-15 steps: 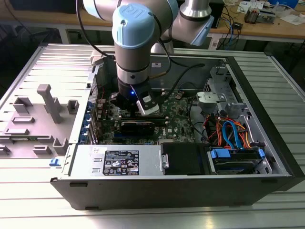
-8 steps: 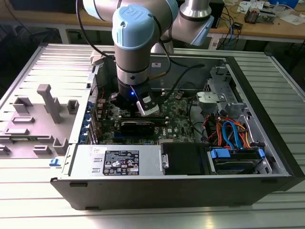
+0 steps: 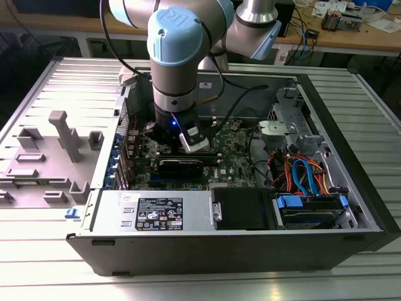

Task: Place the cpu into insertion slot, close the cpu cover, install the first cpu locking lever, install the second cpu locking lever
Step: 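Install the second cpu locking lever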

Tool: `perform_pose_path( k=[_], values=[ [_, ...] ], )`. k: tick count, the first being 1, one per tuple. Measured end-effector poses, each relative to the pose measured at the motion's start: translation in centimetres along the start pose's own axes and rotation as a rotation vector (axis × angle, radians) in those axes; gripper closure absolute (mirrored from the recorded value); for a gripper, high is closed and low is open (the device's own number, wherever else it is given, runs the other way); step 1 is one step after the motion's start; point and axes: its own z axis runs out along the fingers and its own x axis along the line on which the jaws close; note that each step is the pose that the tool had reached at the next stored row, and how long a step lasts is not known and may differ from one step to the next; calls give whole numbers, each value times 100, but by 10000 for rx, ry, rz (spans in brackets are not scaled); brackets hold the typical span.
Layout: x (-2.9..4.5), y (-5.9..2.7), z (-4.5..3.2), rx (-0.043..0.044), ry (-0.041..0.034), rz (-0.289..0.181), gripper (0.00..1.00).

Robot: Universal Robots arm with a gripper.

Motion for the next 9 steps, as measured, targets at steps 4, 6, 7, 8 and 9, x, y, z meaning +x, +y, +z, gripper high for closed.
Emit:
perform_pose_path(
  k=[4, 6, 7, 8, 9],
  values=[
    [1, 1, 2, -23, -2, 1, 89],
    [0, 1, -1, -25, -2, 0, 89],
    [0, 1, -3, -25, -2, 0, 89],
    [0, 2, -5, -26, -3, 0, 89],
    [0, 2, -7, -25, -3, 0, 89]
  ],
)
